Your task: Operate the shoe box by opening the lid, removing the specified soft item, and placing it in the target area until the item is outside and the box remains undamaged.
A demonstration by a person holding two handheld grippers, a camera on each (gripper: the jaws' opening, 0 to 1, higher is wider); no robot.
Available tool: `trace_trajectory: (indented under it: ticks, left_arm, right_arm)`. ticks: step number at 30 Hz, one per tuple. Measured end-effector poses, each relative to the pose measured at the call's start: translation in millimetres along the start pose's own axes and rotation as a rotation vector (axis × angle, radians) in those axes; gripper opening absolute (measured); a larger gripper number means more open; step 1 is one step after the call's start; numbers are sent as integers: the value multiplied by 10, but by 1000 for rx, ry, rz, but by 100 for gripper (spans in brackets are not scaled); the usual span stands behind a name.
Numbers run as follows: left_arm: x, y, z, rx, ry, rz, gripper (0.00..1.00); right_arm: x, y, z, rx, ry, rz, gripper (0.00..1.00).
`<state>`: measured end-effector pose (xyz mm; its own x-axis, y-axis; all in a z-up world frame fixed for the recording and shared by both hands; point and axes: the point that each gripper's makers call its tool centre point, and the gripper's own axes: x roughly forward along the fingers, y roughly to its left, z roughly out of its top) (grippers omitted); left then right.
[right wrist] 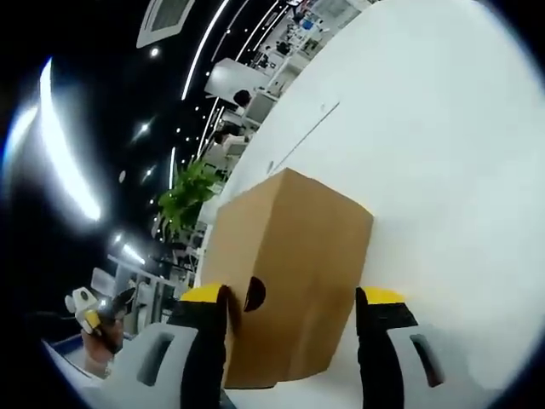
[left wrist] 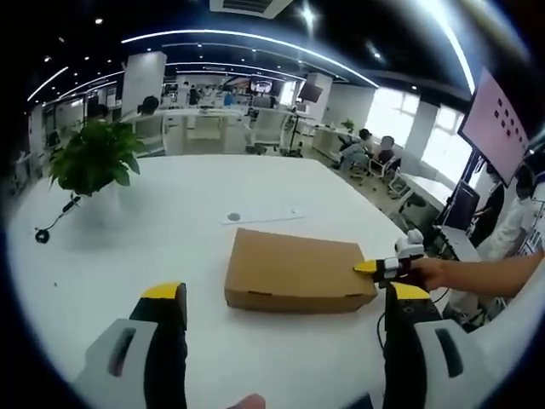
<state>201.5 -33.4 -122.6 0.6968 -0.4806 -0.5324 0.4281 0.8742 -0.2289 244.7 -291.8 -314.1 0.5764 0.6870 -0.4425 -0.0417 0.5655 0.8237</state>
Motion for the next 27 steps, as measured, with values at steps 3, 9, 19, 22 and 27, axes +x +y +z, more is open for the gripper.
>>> trace_trajectory:
  ticks: [3, 9, 19, 22, 27]
  left_arm:
    - [9, -39, 15, 4, 1, -8, 98]
    - [36, -125, 38, 16, 4, -31, 97]
    - [85, -218, 16, 19, 9, -52, 95]
    - [104, -240, -31, 4, 33, -62, 93]
    - [111, -265, -37, 11, 32, -67, 93]
  right_arm:
    - [-8, 1, -4, 19, -2, 8, 61]
    - [7, 23, -8, 38, -18, 32, 58]
    - [18, -1, 7, 40, -6, 30, 58]
    - [19, 54, -18, 40, -4, 28, 58]
    - [21, 100, -49, 40, -3, 25, 57]
